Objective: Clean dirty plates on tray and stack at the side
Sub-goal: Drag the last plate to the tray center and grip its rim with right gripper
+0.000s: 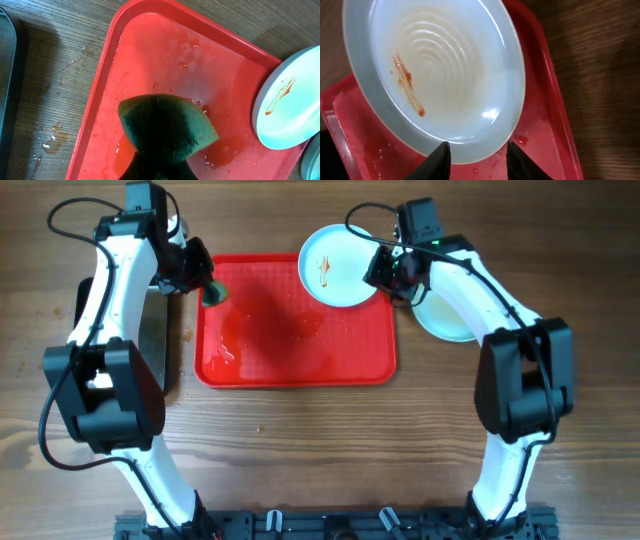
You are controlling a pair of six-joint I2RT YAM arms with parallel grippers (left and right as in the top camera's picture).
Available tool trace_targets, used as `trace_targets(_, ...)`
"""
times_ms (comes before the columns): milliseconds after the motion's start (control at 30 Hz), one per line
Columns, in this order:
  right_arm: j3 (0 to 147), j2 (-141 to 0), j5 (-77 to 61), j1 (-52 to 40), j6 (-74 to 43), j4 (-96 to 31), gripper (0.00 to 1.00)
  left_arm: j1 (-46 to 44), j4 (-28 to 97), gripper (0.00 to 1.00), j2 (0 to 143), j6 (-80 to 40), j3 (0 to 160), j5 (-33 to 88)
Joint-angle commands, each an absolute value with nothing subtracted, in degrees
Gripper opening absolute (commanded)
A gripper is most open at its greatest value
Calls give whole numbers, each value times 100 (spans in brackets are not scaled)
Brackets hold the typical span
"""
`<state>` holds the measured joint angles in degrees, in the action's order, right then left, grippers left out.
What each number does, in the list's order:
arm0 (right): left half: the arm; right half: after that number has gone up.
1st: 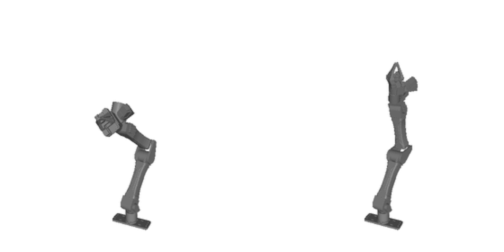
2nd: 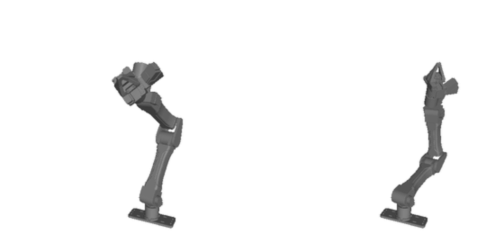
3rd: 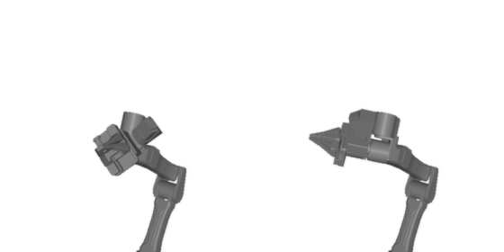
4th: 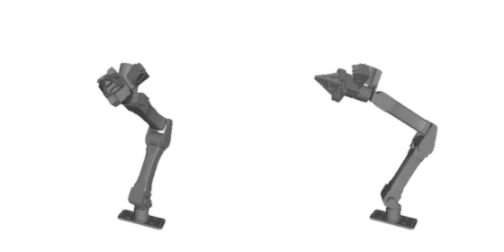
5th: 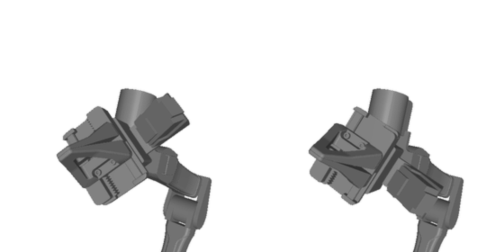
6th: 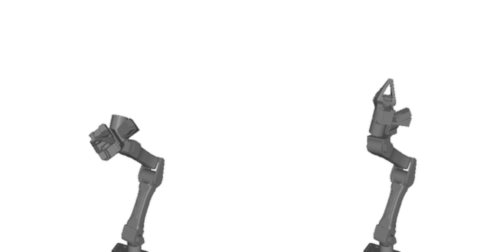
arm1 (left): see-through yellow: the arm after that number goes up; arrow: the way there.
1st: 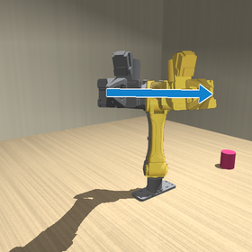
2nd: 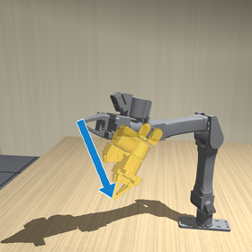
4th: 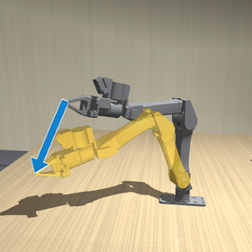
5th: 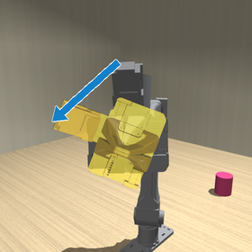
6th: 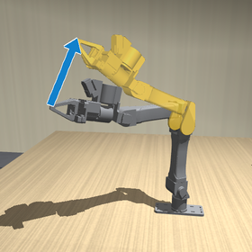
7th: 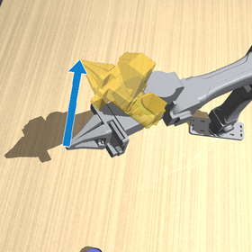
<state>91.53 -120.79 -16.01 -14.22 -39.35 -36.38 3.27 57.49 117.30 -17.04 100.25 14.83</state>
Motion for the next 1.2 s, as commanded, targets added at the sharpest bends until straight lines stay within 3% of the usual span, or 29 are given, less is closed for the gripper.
trace_targets(0, 9209, -12475, -1651, -1441, -4359, -3656, 37, 301, 5752, 4, 11627, -1695, 10116, 1487)
trace_targets(133, 9209, -12715, -1938, -1446, -4375, -3656, 32, 301, 5754, 4, 11627, -1695, 10114, 1490)
trace_targets(267, 9209, -12739, -2010, -1605, -4375, -3865, 5, 301, 5754, 4, 11627, -1695, 10114, 1490)
trace_targets(467, 9209, -12739, -2379, -2453, -3885, -4322, 4, 301, 5754, 4, 11627, -1695, 10114, 1490)
trace_targets(533, 9227, -12737, -2351, -2672, -3723, -4344, 26, 301, 5754, 4, 11627, -1695, 10114, 1490)
trace_targets(600, 9491, -12728, -2165, -2668, -3489, -4602, 34, 301, 5754, 4, 11627, -1693, 10114, 1490)
trace_targets(733, 10943, -12728, -1632, -2591, -1890, -5481, 55, 301, 5732, 4, 11627, -1693, 10114, 1487)
trace_targets(933, 11474, -12960, -637, -2591, 1339, -5179, 52, 301, 5728, 4, 11627, -1693, 10114, 1487)
trace_targets(1167, 11469, -13428, -1219, -2587, 1793, -5177, 49, 301, 5725, 4, 11627, -1695, 10116, 1487)
